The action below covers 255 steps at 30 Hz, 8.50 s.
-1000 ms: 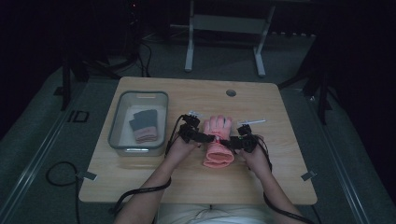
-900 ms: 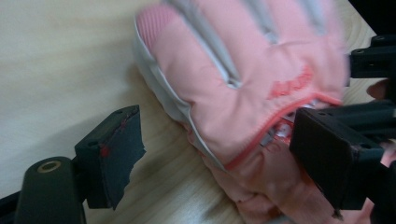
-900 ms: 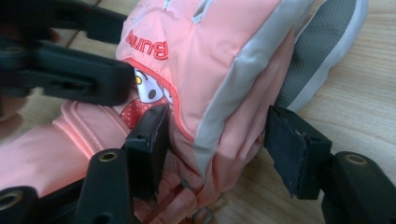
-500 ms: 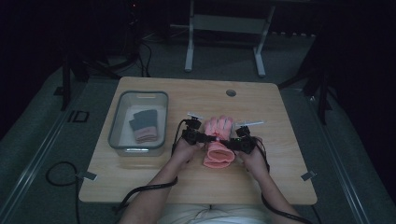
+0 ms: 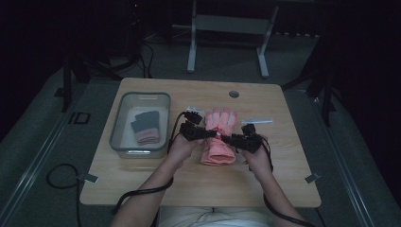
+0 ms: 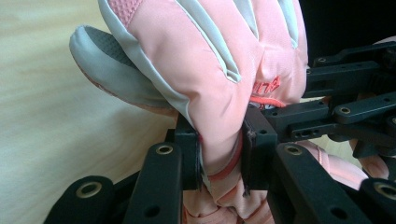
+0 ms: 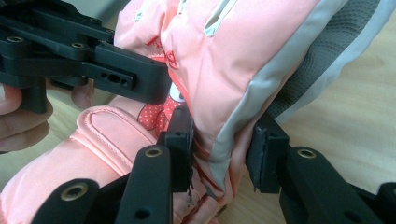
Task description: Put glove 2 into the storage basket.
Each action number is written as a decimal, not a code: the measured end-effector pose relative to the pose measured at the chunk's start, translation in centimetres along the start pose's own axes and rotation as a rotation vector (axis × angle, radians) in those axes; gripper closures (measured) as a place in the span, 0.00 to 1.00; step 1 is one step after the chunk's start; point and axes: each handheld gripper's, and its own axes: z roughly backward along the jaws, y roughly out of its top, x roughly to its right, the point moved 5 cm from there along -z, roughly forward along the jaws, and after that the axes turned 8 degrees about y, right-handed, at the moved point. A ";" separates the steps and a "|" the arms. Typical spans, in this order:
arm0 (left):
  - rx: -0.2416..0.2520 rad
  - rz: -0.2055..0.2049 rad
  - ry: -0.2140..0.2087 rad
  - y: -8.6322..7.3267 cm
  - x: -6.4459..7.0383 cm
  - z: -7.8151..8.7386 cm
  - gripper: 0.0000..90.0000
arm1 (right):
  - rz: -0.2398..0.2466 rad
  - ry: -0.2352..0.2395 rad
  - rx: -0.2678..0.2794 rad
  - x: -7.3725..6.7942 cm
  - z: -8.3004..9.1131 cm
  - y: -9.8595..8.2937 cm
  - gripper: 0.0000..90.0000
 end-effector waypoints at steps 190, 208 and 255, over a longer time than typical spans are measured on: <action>0.219 -0.014 0.401 -2.0 -9.0 17.2 0.16 | 0.356 0.213 -0.161 -10.5 -13.3 10.3 0.24; 0.165 -0.220 0.294 -4.1 -1.4 13.0 0.16 | 0.405 0.188 -0.138 -7.7 -8.1 7.0 0.22; 0.063 -0.400 -0.007 -12.6 4.3 2.7 0.16 | 0.408 0.173 -0.090 -2.1 -3.5 -4.7 0.19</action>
